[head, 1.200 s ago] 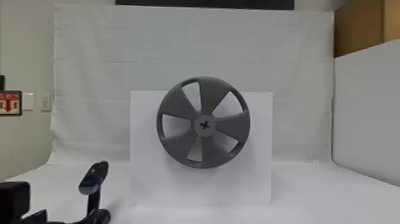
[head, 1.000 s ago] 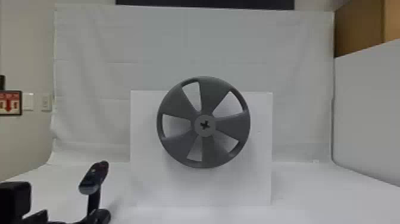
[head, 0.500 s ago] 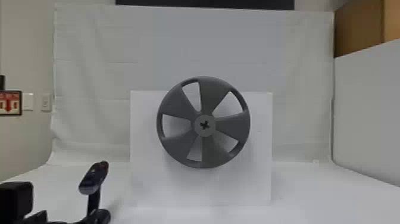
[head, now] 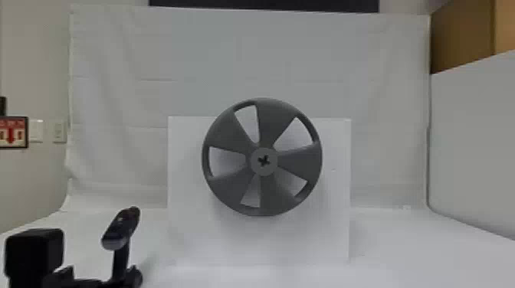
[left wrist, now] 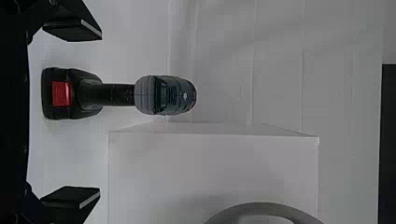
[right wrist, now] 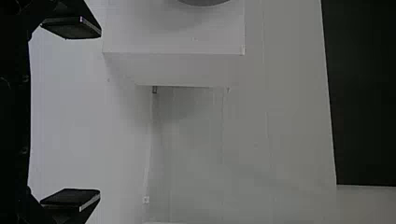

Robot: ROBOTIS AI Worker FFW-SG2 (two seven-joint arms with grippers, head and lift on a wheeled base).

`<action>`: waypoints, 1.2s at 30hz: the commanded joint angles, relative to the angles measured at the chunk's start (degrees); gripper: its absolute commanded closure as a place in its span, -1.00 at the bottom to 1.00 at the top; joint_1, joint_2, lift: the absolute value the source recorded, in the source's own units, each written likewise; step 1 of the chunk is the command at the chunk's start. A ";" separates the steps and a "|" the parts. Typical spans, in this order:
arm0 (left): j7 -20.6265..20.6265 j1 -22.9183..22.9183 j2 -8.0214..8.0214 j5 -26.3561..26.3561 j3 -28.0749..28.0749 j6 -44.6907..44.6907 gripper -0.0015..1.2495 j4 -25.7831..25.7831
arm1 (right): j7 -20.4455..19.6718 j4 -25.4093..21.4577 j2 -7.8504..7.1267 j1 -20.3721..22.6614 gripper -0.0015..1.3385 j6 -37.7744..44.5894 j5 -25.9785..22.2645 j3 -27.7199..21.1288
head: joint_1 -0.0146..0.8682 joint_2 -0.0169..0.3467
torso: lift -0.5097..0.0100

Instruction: Grasp the drill and bring into the middle of wheel

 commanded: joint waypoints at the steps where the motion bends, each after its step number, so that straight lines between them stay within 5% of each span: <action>1: 0.00 -1.22 -0.24 0.32 -0.57 -1.13 -0.82 2.75 | 0.00 0.00 0.03 -0.01 -0.85 0.00 0.23 0.34 | -0.97 -0.91 | -0.60; 36: 2.46 -10.98 -0.68 -1.18 -3.12 -9.22 -0.80 20.76 | 0.09 0.00 -0.32 0.08 -0.85 0.09 0.32 1.65 | -0.97 -0.91 | -0.60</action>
